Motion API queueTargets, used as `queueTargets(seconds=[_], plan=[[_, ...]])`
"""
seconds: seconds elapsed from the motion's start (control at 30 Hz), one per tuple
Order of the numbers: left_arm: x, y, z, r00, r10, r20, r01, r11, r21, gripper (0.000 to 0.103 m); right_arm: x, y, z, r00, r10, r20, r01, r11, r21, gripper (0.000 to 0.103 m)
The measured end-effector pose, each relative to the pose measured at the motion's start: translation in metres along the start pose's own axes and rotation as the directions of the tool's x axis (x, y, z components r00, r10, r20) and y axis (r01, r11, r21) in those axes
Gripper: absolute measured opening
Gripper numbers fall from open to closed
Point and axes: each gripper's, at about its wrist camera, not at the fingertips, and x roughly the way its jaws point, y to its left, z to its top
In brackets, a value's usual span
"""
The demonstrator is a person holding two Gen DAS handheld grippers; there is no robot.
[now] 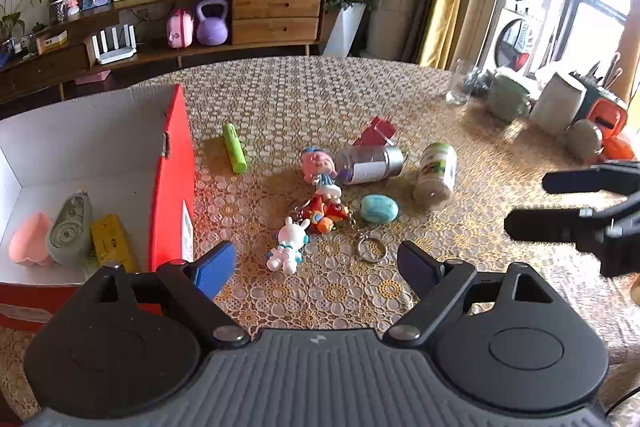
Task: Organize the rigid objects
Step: 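Withdraw both open tools from the box back toward the table, then grasp the white bunny keychain with the left tool while the right tool grasps the green-lidded jar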
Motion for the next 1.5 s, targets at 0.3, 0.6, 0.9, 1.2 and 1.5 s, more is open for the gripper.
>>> queueTargets(seconds=[0.3,0.6,0.9,1.2,1.5], plan=[[0.040,-0.017,-0.006,1.000,0.023,0.011,-0.023,1.000,0.016,0.088,0.033,-0.029,0.010,0.997,-0.080,-0.014,0.081,0.995,0.052,0.095],[0.070,-0.017,-0.012,0.994,0.110,0.020,-0.110,0.994,-0.002,0.088,0.070,-0.042,0.020,0.991,-0.126,-0.038,0.129,0.988,0.084,0.090],[0.092,-0.004,-0.009,0.991,0.135,-0.014,-0.136,0.990,-0.040,0.073,0.100,-0.057,0.029,0.984,-0.168,-0.065,0.175,0.975,0.138,0.080],[0.101,0.009,-0.010,0.992,0.127,-0.024,-0.129,0.989,-0.070,0.060,0.130,-0.062,0.033,0.976,-0.185,-0.112,0.203,0.961,0.187,0.073],[0.104,0.008,-0.008,0.992,0.127,-0.009,-0.127,0.992,-0.003,0.031,0.148,-0.067,0.033,0.969,-0.194,-0.156,0.227,0.945,0.235,0.061]])
